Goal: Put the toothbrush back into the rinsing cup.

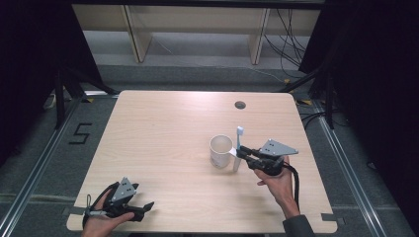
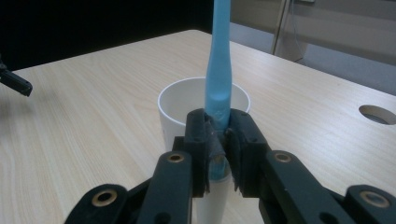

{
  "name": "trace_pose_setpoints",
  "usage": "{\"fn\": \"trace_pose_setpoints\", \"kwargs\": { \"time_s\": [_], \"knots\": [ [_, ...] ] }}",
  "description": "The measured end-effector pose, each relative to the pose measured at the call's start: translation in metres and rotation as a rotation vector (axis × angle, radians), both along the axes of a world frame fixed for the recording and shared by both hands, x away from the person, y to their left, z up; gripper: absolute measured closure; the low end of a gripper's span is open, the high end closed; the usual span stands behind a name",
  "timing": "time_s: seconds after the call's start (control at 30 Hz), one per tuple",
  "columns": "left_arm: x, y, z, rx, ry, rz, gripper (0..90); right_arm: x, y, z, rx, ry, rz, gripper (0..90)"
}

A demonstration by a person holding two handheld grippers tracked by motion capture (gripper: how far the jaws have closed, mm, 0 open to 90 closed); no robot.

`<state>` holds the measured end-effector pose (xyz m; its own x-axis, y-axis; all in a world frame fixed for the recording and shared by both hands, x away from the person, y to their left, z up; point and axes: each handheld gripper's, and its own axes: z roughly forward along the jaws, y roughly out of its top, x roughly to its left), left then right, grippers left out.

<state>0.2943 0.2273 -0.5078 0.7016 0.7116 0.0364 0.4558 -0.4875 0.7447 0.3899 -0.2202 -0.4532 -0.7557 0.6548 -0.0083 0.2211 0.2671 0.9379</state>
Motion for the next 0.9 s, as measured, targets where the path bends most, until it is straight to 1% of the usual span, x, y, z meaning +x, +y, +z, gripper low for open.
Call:
{"fn": "trace_pose_setpoints", "kwargs": {
  "time_s": [0.03,0.07,0.1,0.13,0.17,0.23,0.27,0.3,0.33,0.37,0.4,0.47,0.5,0.53,0.57,0.6,0.63,0.67,0.7,0.77,0.8,0.83,0.87,0.9],
  "knots": [
    [0.0,0.0,-0.0001,0.0,0.0,0.0,15.6,0.0004,-0.0006,-0.0003,-0.006,-0.006,0.001,78.7],
    [0.0,0.0,-0.0001,0.001,0.001,0.0,15.6,0.0004,0.0004,-0.0015,0.013,0.013,0.017,78.7],
    [0.0001,0.0001,-0.0001,0.004,0.002,-0.002,15.6,-0.0015,0.0003,-0.0015,0.012,0.034,0.007,78.7],
    [0.0,-0.0002,-0.0004,0.002,0.003,0.002,15.6,-0.002,-0.0004,-0.0015,0.007,0.041,0.004,78.7],
    [0.0,-0.0002,-0.0002,0.004,0.003,0.001,15.6,-0.0009,-0.0018,-0.0016,-0.006,0.02,0.002,78.7],
    [-0.0001,-0.0002,-0.0001,0.005,0.004,0.0,15.6,-0.0011,-0.0014,-0.0025,0.006,0.015,-0.005,78.6],
    [-0.0001,-0.0002,-0.0002,0.005,0.004,0.0,15.6,-0.0015,-0.0021,-0.002,0.0,0.033,0.006,78.6],
    [-0.0001,-0.0002,-0.0002,0.004,0.004,0.001,15.6,-0.0016,-0.002,-0.0022,0.004,0.039,0.01,78.6],
    [-0.0001,-0.0002,-0.0002,0.004,0.004,0.0,15.6,-0.0009,-0.0028,-0.0023,-0.008,0.02,0.004,78.4],
    [-0.0001,-0.0001,-0.0002,0.005,0.003,0.0,15.6,-0.0001,-0.003,-0.0026,-0.01,0.01,0.007,78.3],
    [-0.0001,-0.0001,-0.0001,0.005,0.003,0.0,15.6,-0.0002,-0.0029,-0.0033,-0.01,0.014,0.007,77.8],
    [-0.0001,-0.0002,-0.0002,0.004,0.004,0.0,15.6,-0.0009,-0.0025,-0.0038,-0.003,0.039,0.003,76.2],
    [-0.0001,-0.0002,-0.0002,0.004,0.004,0.0,15.6,-0.0001,-0.0031,-0.0037,-0.012,0.026,0.001,76.1],
    [0.0003,-0.0004,-0.0012,-0.005,0.002,-0.002,15.6,-0.0011,-0.0031,-0.0037,-0.005,0.042,-0.002,75.7],
    [-0.0002,-0.0003,-0.0006,0.003,0.004,0.002,15.6,-0.0017,-0.0024,-0.0042,0.013,0.059,-0.002,74.4],
    [0.0003,-0.0003,-0.0011,-0.005,0.002,-0.002,15.6,-0.001,-0.0031,-0.0043,0.011,0.051,0.003,71.7],
    [0.0004,-0.0003,-0.0011,-0.006,0.001,-0.001,15.7,-0.0019,-0.0026,-0.0044,0.019,0.066,0.003,70.3],
    [0.0004,-0.0002,-0.001,-0.005,0.001,-0.001,15.6,-0.001,-0.0034,-0.0044,0.01,0.051,0.006,68.5],
    [0.0002,0.0002,-0.0002,0.004,0.005,-0.003,15.6,-0.0012,-0.0036,-0.0044,0.011,0.05,0.005,66.2],
    [0.0001,0.0001,-0.0004,0.001,0.004,-0.001,15.6,-0.0015,-0.0047,-0.0036,0.005,0.041,-0.009,59.8],
    [0.0005,0.0001,-0.0009,-0.005,0.002,-0.005,15.6,-0.0023,-0.0042,-0.0036,0.018,0.05,-0.023,57.2],
    [0.0005,0.0,-0.0009,-0.007,0.002,-0.003,15.6,-0.0021,-0.0055,-0.0024,0.013,0.058,-0.007,55.9],
    [0.0005,0.0,-0.0009,-0.007,0.002,-0.003,15.6,-0.0027,-0.0051,-0.0025,0.023,0.058,-0.011,54.6],
    [0.0005,0.0002,-0.0007,-0.004,0.002,-0.005,15.6,-0.0044,-0.0047,-0.0018,0.024,0.064,-0.027,52.9]
  ]
}}
